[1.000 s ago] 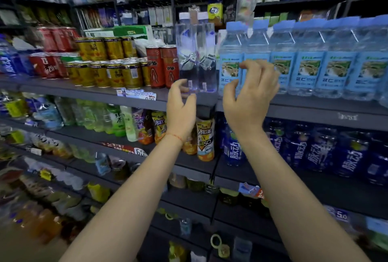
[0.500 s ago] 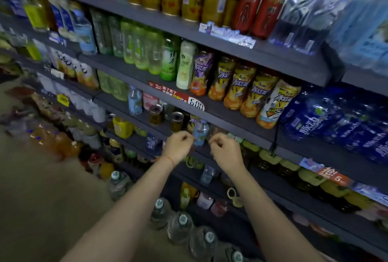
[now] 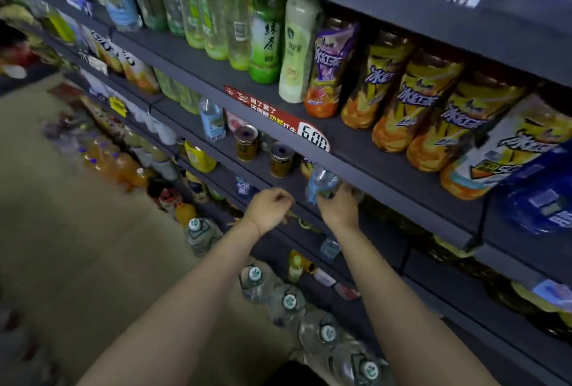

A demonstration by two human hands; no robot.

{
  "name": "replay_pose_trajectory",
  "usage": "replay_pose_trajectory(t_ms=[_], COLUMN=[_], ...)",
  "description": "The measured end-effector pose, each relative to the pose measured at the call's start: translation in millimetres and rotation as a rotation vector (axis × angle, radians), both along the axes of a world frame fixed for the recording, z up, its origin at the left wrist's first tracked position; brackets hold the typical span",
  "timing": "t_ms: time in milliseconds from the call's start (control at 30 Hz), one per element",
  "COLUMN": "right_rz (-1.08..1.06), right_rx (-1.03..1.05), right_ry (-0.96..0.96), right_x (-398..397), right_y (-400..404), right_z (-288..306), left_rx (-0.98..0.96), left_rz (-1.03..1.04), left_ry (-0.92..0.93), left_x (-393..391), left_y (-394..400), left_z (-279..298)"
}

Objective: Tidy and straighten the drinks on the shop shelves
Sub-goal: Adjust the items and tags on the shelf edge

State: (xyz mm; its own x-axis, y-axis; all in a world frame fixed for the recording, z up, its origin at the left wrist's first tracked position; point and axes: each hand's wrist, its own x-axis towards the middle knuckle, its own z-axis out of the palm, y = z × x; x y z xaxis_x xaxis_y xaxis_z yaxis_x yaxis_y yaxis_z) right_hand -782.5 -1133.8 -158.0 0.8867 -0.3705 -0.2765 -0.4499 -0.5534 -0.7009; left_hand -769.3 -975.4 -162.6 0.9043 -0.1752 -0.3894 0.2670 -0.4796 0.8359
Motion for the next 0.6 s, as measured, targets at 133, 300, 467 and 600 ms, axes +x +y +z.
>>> replay_pose_trajectory(t_ms=[133,300,467,600], right_rz=[-0.006,-0.023,-0.117,-0.096], right_rx=[-0.09,-0.088,0.14,0.294], right_ry=[0.021,0.041,0.007,0.004], right_x=[26.8,43.0,38.8,9.8], right_y=[-8.8,-14.5,-11.8,5.7], right_z=[-15.5,-24.5,-29.6,-14.4], left_rx=[-0.002,0.014,0.046,0.102], left_rz=[0.055,0.068,0.084,0.001], left_ry=[0.063,0.118,0.108,-0.002], left_x=[16.5,19.8,8.1,-7.8], left_y=[-14.8,-19.8,-12.8,3.9], left_z=[-14.3,-30.2,-37.1,-31.0])
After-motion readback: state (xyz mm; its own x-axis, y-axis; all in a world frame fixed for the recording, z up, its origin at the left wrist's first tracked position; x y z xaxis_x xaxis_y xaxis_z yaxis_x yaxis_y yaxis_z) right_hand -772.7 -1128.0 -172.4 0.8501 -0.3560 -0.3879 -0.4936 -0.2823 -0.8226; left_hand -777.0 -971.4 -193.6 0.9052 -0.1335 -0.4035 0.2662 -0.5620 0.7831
